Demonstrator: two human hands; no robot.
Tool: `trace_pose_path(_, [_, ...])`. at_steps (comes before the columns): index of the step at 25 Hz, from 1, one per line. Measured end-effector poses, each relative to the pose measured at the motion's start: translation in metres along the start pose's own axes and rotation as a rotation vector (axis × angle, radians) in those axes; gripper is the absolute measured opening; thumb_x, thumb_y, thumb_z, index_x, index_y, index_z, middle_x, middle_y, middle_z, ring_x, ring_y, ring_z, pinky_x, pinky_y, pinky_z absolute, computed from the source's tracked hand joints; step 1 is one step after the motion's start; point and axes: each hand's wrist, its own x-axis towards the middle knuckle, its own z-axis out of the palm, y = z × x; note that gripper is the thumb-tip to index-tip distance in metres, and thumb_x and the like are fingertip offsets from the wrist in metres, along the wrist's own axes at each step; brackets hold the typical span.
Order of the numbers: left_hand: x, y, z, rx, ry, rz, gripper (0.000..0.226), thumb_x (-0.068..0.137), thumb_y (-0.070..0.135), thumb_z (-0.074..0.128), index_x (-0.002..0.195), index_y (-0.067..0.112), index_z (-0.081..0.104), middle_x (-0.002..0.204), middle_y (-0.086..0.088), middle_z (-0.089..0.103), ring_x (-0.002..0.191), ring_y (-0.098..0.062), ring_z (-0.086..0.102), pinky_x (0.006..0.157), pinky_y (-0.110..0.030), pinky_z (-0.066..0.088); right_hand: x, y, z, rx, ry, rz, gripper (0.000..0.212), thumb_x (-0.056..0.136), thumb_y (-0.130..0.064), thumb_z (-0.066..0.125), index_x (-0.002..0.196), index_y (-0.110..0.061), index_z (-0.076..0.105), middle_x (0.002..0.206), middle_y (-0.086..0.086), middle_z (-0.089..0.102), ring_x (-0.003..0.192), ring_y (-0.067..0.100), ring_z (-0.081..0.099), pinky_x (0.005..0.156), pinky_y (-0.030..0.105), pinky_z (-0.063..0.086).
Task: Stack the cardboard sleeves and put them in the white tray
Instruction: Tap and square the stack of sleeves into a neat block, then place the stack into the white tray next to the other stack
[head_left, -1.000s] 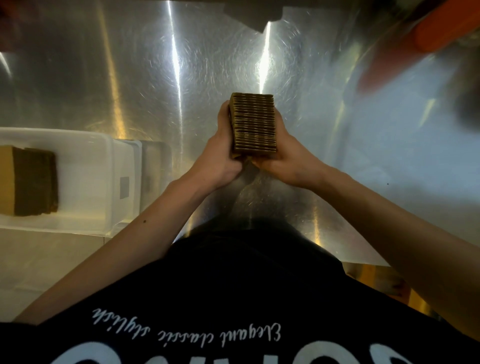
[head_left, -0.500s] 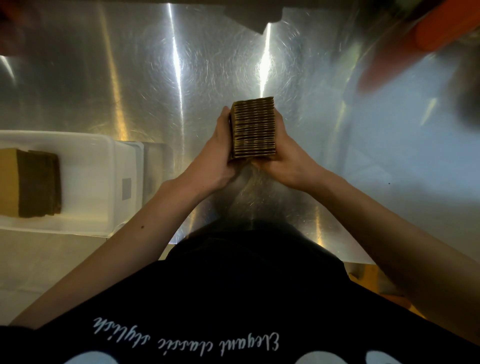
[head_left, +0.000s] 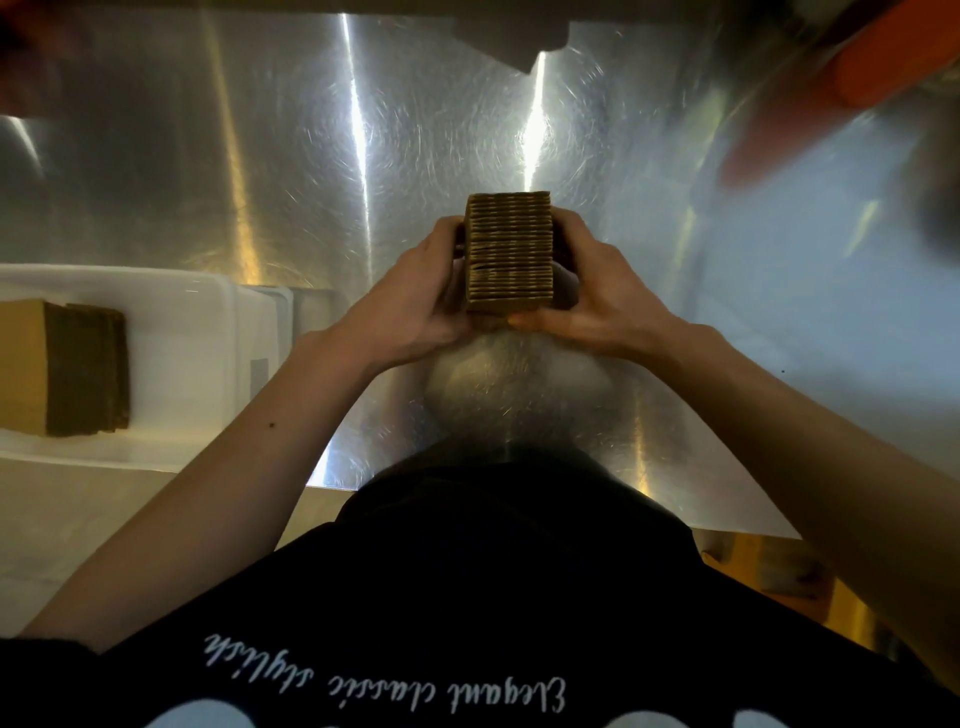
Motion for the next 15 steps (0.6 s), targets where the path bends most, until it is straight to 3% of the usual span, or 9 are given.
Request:
trace_pose_path(5, [-0.004, 0.001, -0.016, -0.001, -0.102, -0.019, 0.094, 0.070, 0.051, 0.077, 0.144, 0.009, 0.038, 0.140, -0.009, 0.058, 0.127, -0.020, 0.057, 0.108, -0.040, 0.047, -0.007, -0.006, -0.008, 0.086, -0.009, 0.053, 0.078, 0.074, -0.048, 0.079, 0.139, -0.026, 0.039, 0.127, -0.027, 0.055, 0.123, 0.001, 0.053, 0.101, 0.016, 0.043])
trace_pose_path(11, [-0.026, 0.013, -0.018, -0.245, -0.117, -0.126, 0.096, 0.062, 0.061, 0.076, 0.142, 0.018, 0.044, 0.138, 0.000, 0.059, 0.121, -0.015, 0.061, 0.105, -0.042, 0.051, -0.024, -0.031, -0.005, 0.233, 0.011, 0.158, 0.070, 0.070, -0.052, 0.078, 0.128, -0.027, 0.047, 0.121, -0.012, 0.061, 0.110, 0.007, 0.062, 0.089, 0.023, 0.054])
trace_pose_path(15, [-0.045, 0.018, -0.017, -0.319, -0.104, -0.184, 0.098, 0.059, 0.067, 0.070, 0.141, 0.019, 0.048, 0.134, 0.001, 0.061, 0.117, -0.016, 0.063, 0.104, -0.045, 0.051, -0.035, -0.049, 0.007, 0.297, 0.032, 0.243, 0.067, 0.065, -0.062, 0.071, 0.120, -0.033, 0.047, 0.115, -0.015, 0.060, 0.101, 0.008, 0.065, 0.076, 0.021, 0.056])
